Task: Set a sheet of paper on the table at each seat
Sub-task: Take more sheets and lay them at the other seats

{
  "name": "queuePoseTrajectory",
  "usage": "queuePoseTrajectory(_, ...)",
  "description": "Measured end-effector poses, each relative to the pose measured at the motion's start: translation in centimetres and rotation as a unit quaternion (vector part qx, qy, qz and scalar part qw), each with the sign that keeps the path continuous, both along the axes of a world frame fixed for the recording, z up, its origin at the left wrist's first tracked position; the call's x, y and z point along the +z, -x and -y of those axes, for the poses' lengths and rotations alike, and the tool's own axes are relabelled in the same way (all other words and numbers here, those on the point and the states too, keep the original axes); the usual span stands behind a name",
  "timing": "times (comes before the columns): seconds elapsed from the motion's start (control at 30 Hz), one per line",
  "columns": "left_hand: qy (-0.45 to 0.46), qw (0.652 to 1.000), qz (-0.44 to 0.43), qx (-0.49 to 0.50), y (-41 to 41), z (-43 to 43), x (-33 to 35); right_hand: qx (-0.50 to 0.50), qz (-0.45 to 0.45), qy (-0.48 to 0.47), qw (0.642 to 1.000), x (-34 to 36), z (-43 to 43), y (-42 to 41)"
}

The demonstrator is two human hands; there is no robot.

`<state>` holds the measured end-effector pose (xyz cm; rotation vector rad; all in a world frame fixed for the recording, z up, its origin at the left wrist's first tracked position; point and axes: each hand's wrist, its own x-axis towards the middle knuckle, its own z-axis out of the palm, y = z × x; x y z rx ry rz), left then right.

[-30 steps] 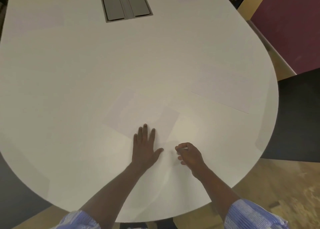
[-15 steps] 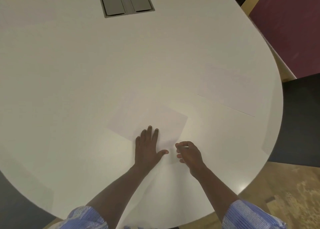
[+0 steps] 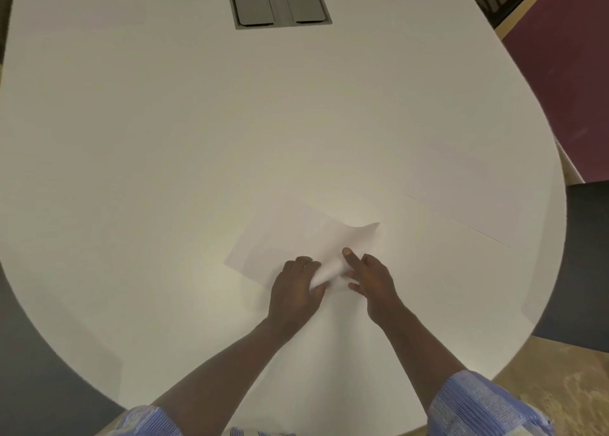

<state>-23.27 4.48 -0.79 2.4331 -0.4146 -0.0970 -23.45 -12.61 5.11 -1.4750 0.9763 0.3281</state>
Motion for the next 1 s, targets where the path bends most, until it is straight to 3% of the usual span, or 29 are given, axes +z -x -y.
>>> queuePoseTrajectory(0.13,0.057,0.996,-0.068,0.026,0.3,-1.5,1.7,0.078,0.034,0.065,0.994,2.1,-1.5,-2.2)
queuePoseTrajectory(0.23,0.147,0.972,-0.148,0.111,-0.9,-3.3,3.7,0.193,0.084,0.176,0.962,5.6,-2.9,-3.9)
queuePoseTrajectory(0.33,0.241,0.908,-0.226,0.258,-3.7,-6.3,5.3,0.317,0.156,0.297,0.887,10.6,-4.6,-5.0)
queuePoseTrajectory(0.43,0.351,0.811,-0.317,0.344,-6.4,-10.0,5.7,0.371,0.245,0.319,0.837,16.0,-6.7,-5.3)
queuePoseTrajectory(0.53,0.46,0.735,-0.365,0.338,-7.9,-12.5,6.3,0.42,0.319,0.34,0.778,20.5,-9.1,-5.4)
queuePoseTrajectory(0.63,0.524,0.692,-0.397,0.299,-8.7,-13.8,7.7,0.447,0.364,0.337,0.744,23.8,-11.2,-6.1)
queuePoseTrajectory(0.73,0.571,0.66,-0.421,0.247,-8.9,-15.5,8.1,0.457,0.37,0.282,0.758,25.4,-12.5,-7.6)
queuePoseTrajectory(0.87,0.644,0.597,-0.403,0.258,-8.8,-18.8,8.5,0.453,0.332,0.219,0.798,25.0,-13.5,-11.0)
queuePoseTrajectory(1.0,0.657,0.601,-0.343,0.298,-8.6,-23.2,7.9,0.387,0.251,0.145,0.875,21.0,-14.4,-15.3)
